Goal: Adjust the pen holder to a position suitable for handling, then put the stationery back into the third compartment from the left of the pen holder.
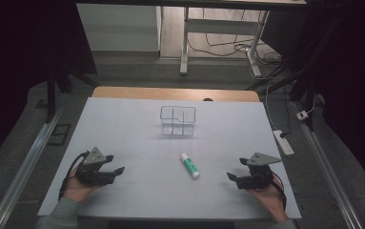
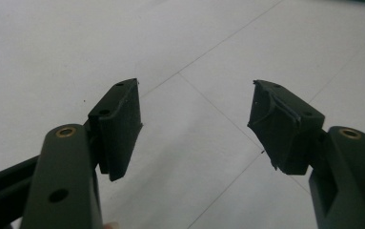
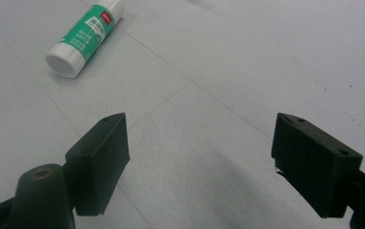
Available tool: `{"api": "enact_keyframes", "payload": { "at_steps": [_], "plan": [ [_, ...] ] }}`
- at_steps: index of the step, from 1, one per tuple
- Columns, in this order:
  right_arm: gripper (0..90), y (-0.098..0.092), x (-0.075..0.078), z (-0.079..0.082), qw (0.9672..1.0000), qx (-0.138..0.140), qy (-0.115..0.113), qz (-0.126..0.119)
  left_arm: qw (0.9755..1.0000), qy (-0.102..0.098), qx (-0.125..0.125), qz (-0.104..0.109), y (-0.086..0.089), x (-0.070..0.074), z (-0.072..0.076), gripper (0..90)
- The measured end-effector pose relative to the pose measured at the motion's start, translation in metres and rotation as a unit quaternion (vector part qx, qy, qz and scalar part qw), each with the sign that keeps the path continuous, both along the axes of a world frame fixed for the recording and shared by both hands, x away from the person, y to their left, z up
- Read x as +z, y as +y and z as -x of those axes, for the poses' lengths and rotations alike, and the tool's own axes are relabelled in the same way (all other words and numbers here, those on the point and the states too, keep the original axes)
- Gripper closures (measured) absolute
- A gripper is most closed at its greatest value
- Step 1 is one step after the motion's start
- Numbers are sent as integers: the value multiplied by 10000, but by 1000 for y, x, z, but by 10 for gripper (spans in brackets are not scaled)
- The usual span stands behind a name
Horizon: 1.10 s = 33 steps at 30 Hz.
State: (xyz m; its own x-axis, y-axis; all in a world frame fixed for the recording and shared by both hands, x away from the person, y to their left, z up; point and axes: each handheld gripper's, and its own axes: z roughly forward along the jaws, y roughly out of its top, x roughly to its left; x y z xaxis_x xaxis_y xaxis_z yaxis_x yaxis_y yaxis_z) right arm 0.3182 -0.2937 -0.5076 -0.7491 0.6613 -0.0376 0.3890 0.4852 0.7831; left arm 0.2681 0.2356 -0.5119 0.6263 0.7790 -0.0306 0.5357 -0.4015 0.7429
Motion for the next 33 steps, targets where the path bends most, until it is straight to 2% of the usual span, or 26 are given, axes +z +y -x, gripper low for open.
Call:
{"api": "enact_keyframes", "payload": {
  "at_steps": [19,25,33],
  "plan": [
    [194,0,5,1,9999,-26,-37,-133,9999,23,-63,-111,-3,-2,-3,319],
    [211,11,9,-1,9998,15,21,-184,9999,41,-74,-135,-4,-3,-3,315],
    [221,27,17,-6,9998,-13,176,-85,9998,64,-70,-148,-4,-3,-4,313]
  ]
}}
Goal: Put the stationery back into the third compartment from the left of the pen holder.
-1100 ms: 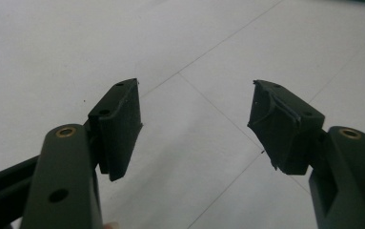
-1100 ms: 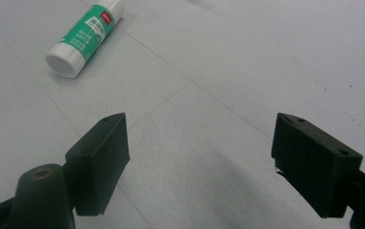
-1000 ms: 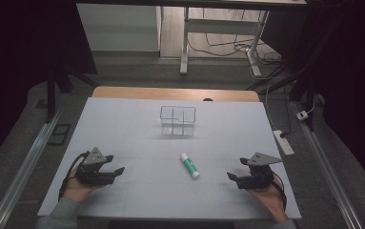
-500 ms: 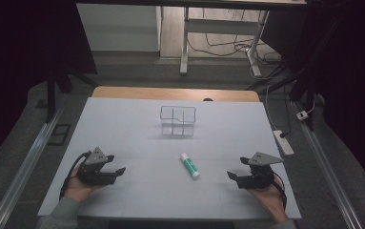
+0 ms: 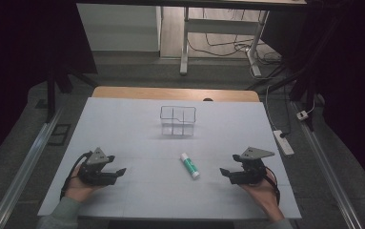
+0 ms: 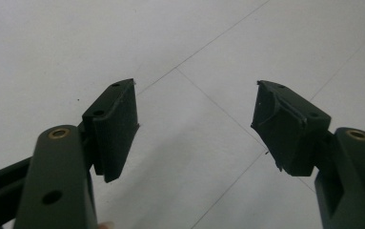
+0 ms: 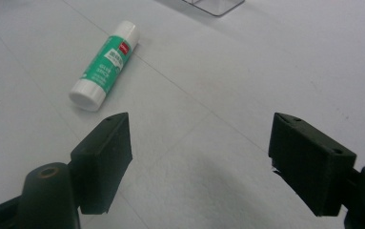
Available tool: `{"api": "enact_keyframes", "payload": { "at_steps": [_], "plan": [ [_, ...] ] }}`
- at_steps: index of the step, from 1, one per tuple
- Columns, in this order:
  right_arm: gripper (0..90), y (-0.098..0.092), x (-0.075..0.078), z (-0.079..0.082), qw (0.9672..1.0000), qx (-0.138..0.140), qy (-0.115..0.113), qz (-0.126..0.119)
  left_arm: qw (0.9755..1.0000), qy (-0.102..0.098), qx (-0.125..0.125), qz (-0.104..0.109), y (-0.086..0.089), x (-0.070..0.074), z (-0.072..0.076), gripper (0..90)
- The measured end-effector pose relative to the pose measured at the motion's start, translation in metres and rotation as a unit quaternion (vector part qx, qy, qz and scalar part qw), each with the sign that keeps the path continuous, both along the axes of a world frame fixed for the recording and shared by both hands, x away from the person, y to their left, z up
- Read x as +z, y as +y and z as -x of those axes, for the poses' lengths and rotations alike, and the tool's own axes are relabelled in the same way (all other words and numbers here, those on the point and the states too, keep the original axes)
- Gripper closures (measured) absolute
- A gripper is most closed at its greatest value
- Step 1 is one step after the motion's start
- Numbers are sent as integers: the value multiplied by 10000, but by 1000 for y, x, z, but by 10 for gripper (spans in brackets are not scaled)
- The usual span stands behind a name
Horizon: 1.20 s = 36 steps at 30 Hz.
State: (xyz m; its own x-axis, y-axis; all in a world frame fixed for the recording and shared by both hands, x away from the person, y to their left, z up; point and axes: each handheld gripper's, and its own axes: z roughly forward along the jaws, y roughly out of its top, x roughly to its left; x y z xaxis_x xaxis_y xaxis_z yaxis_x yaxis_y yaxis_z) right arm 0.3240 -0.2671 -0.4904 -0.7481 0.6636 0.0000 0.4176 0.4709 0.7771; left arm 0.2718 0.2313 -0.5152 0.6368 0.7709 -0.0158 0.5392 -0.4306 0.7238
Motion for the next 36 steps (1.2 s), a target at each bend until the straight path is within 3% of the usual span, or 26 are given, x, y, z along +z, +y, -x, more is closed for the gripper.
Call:
{"api": "enact_keyframes", "payload": {
  "at_steps": [12,36],
  "plan": [
    [236,31,12,-13,9998,57,195,71,10000,18,-4,8,0,-1,-1,313],
    [253,87,29,-25,9986,408,327,26,10000,9,-11,-15,0,-1,-1,310]
  ]
}}
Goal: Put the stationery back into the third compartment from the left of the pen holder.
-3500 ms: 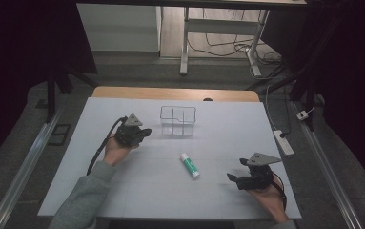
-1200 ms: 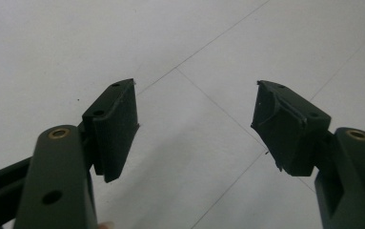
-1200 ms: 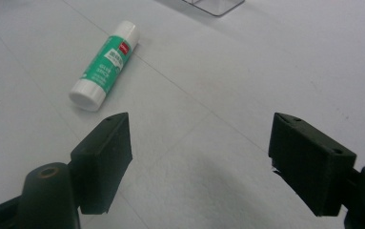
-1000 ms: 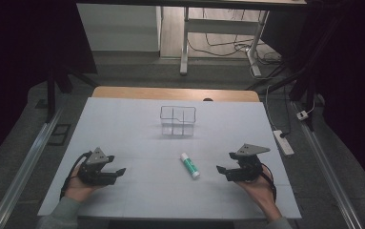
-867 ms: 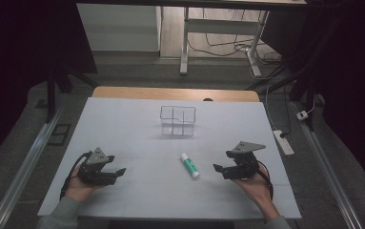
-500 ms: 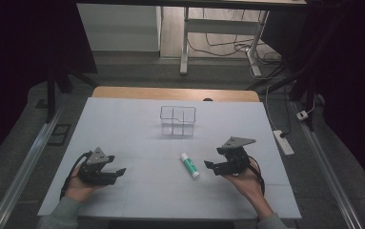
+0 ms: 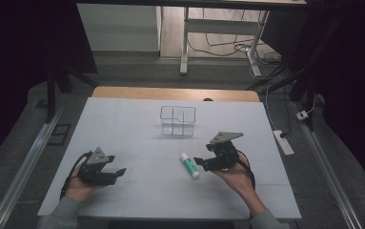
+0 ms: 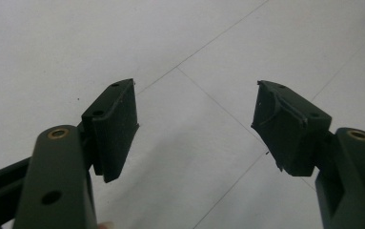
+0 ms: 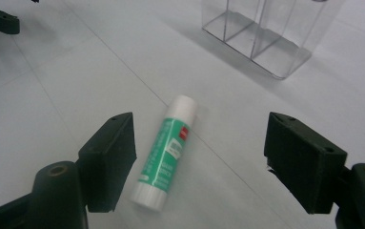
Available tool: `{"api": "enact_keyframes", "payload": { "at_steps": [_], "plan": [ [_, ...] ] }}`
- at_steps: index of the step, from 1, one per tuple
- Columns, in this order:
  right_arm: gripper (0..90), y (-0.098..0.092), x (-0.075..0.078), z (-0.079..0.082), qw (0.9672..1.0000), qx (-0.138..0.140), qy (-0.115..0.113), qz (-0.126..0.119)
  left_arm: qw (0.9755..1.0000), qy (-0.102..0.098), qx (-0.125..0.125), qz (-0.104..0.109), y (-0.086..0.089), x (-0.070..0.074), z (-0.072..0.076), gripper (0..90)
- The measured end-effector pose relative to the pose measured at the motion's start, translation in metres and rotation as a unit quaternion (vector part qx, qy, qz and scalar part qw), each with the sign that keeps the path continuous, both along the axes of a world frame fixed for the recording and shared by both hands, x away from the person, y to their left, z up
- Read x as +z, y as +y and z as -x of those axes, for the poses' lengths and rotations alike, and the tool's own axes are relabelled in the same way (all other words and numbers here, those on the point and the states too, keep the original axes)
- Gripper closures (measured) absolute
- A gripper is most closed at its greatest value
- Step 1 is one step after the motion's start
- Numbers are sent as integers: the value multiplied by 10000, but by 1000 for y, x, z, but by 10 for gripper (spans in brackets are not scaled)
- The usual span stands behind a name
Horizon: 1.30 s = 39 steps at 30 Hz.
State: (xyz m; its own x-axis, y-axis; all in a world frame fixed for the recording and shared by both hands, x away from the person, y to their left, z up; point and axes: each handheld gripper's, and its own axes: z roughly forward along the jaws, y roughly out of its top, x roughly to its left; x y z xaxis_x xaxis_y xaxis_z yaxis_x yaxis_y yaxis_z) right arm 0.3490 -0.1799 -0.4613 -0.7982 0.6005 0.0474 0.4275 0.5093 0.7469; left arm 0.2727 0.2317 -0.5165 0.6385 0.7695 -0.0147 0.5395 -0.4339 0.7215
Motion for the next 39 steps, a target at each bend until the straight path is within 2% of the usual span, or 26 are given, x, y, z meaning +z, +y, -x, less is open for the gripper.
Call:
{"api": "enact_keyframes", "payload": {
  "at_steps": [10,20,31,39],
  "plan": [
    [260,25,3,-6,9997,135,25,186,10000,-17,16,6,0,0,0,307],
    [259,43,2,-12,9993,153,193,286,10000,0,-18,-33,-1,-1,0,306],
    [259,60,-5,-19,9977,180,410,502,10000,-8,-39,-42,-2,-1,0,306],
    [258,74,-18,-27,9944,166,658,810,10000,-6,-66,-73,-3,-1,0,305]
  ]
}}
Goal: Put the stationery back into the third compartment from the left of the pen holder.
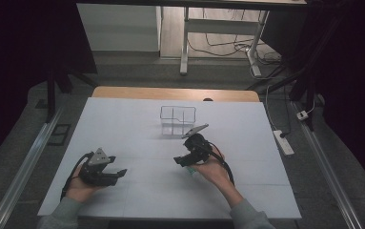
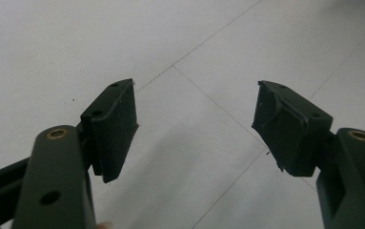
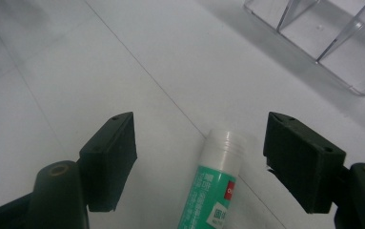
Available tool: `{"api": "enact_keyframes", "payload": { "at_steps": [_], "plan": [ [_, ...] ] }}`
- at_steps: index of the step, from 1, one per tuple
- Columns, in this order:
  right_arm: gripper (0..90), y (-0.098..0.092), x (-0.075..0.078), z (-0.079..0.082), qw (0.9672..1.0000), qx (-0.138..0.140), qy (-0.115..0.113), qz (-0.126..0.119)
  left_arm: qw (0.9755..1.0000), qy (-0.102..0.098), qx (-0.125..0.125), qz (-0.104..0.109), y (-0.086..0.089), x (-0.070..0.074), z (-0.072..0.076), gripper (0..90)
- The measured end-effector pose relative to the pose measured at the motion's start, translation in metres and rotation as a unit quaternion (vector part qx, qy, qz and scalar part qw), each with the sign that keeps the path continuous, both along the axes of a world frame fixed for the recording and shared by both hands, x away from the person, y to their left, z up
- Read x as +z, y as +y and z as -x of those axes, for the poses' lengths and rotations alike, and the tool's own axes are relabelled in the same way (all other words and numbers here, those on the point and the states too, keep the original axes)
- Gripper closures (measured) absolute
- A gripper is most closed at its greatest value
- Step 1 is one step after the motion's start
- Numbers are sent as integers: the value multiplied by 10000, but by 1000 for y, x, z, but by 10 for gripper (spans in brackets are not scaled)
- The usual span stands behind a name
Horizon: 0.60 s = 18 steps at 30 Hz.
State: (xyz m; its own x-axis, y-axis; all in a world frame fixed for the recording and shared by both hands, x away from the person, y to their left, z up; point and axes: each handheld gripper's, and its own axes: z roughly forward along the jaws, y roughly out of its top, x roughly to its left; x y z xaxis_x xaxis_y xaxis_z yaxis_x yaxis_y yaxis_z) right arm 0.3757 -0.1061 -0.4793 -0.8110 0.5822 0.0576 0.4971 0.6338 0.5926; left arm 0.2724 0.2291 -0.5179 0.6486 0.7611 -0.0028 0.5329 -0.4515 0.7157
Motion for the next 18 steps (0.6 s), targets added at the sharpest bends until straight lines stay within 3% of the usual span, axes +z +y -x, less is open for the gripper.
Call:
{"api": "enact_keyframes", "payload": {
  "at_steps": [9,18],
  "plan": [
    [276,2,-14,-12,9989,-263,222,307,10000,5,-22,-82,-2,-2,0,304],
    [380,11,-27,-16,9966,-296,305,704,9999,-2,-27,-139,-3,-3,0,304]
  ]
}}
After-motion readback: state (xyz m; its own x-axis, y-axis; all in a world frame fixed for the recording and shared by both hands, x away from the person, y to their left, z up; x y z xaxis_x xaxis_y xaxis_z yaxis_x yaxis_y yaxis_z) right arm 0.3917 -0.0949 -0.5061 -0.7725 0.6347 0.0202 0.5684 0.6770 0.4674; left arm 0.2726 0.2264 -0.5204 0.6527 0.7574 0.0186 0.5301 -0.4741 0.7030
